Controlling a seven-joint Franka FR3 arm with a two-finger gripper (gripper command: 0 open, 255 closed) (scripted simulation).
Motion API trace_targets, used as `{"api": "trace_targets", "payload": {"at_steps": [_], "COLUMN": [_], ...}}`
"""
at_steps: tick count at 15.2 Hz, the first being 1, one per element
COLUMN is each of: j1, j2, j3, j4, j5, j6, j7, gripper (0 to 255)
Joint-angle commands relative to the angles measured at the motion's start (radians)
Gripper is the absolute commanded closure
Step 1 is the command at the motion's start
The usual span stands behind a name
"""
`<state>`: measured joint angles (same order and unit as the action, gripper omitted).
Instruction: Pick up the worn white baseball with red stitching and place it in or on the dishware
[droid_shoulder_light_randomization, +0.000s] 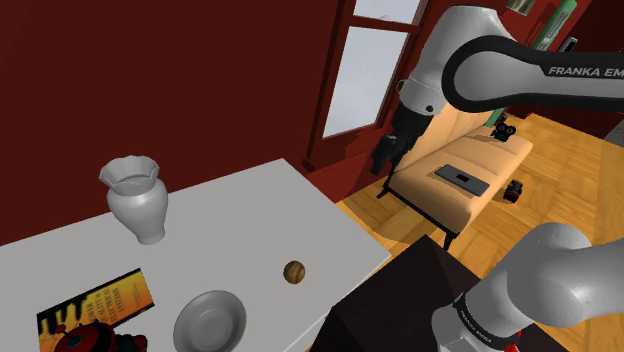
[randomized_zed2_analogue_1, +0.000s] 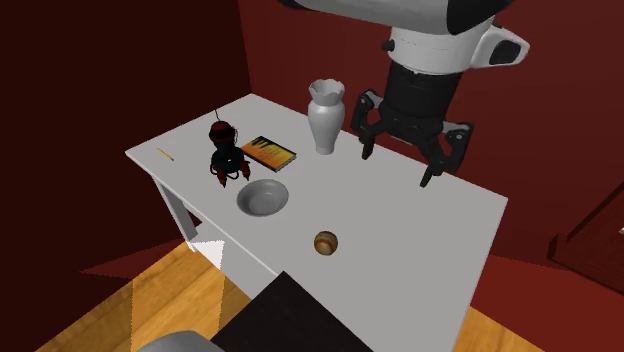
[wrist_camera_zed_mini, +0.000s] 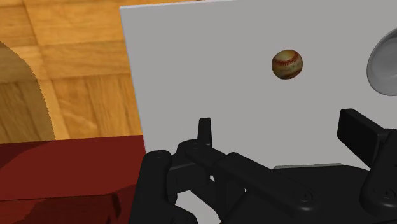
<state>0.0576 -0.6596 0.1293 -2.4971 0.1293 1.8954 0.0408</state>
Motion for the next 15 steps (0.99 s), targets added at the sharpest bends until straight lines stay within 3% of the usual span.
{"api": "trace_targets", "payload": {"at_steps": [1, 9, 15], "j1": [0.012, 0.048, 0.059], "j2": [0.049, 0.287, 0.508], "j3": [0.021, 0.105, 0.167], "j4": [-0.023, -0.067, -0.051], "j5": [0.004, -0.003, -0.058], "j6": [0.066, 0.318, 0.497], "j7": [-0.004, -0.006, 0.024], "gripper": [0, 0, 0]}}
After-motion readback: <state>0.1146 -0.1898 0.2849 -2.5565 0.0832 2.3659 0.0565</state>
